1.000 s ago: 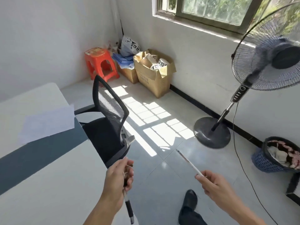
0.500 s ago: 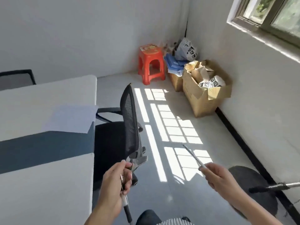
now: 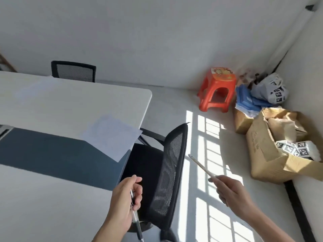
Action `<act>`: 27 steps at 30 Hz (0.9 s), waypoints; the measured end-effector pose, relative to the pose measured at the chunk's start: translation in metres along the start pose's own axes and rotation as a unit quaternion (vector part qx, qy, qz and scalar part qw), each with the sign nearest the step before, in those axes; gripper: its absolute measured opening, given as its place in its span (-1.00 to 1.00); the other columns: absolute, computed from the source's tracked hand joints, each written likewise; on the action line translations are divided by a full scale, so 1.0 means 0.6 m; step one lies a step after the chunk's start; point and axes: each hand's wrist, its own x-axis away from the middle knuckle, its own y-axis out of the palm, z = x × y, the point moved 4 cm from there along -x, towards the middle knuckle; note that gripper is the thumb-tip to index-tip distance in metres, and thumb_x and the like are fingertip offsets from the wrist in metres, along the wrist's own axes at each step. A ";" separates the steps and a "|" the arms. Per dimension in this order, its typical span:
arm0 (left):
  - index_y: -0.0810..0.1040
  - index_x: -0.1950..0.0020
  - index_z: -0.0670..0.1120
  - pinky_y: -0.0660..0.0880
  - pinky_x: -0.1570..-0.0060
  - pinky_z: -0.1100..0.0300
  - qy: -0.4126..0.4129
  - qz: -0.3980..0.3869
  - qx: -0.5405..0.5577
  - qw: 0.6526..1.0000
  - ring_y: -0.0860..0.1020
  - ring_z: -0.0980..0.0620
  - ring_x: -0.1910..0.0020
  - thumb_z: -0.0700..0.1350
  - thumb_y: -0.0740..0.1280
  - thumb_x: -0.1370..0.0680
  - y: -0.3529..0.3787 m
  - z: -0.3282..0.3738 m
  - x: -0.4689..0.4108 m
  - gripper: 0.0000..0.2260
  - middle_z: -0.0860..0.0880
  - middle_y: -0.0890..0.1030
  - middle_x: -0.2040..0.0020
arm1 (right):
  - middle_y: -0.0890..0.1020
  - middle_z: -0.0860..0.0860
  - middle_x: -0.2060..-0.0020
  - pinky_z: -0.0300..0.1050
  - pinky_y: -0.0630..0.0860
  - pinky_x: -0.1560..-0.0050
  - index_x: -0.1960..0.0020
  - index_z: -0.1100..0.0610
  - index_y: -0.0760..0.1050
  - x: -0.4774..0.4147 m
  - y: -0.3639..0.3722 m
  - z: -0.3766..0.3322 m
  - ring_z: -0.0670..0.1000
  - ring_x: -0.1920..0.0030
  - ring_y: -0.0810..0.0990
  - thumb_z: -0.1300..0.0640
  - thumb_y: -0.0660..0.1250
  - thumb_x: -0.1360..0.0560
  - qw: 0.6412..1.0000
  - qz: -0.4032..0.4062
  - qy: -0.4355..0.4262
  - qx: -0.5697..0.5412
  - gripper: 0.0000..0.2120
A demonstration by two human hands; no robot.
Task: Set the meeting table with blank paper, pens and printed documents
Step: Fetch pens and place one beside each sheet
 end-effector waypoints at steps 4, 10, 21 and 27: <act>0.52 0.00 -0.27 0.14 0.59 0.33 0.016 0.006 0.028 0.999 0.31 0.08 0.60 -0.17 0.21 -0.61 0.014 0.058 -0.045 -0.82 -0.12 0.45 0.39 | 0.26 -0.07 0.49 -0.11 0.17 0.44 0.06 0.14 0.59 -0.099 0.014 -0.058 -0.02 0.46 0.21 0.12 0.23 -0.61 0.998 -0.025 -0.032 0.054 -0.82; 0.54 0.12 -0.23 0.14 0.59 0.34 0.016 0.129 0.101 0.986 0.29 0.05 0.61 -0.23 0.28 -0.53 -0.038 0.087 -0.076 -0.91 -0.13 0.46 0.41 | 0.34 0.01 0.49 -0.02 0.21 0.38 0.14 0.16 0.53 -0.251 0.079 -0.139 0.01 0.44 0.27 0.10 0.27 -0.59 0.981 -0.116 -0.082 0.134 -0.81; 0.54 0.06 -0.25 0.18 0.63 0.34 0.034 0.341 0.185 0.921 0.30 0.04 0.62 -0.31 0.17 -0.58 -0.041 0.108 -0.108 -0.84 -0.13 0.47 0.43 | 0.55 0.04 0.39 -0.10 0.36 0.33 0.08 0.15 0.60 -0.614 0.289 -0.246 0.06 0.38 0.46 0.12 0.24 -0.58 0.927 -0.225 -0.142 0.263 -0.81; 0.52 0.06 -0.26 0.17 0.65 0.34 0.007 0.420 0.222 0.880 0.29 0.05 0.64 -0.29 0.19 -0.59 0.005 0.117 -0.119 -0.87 -0.13 0.46 0.45 | 0.66 0.06 0.12 -0.08 0.50 0.12 -0.11 0.08 0.62 -0.780 0.414 -0.239 0.14 0.09 0.59 0.05 0.27 -0.55 0.895 -0.234 -0.119 0.362 -0.77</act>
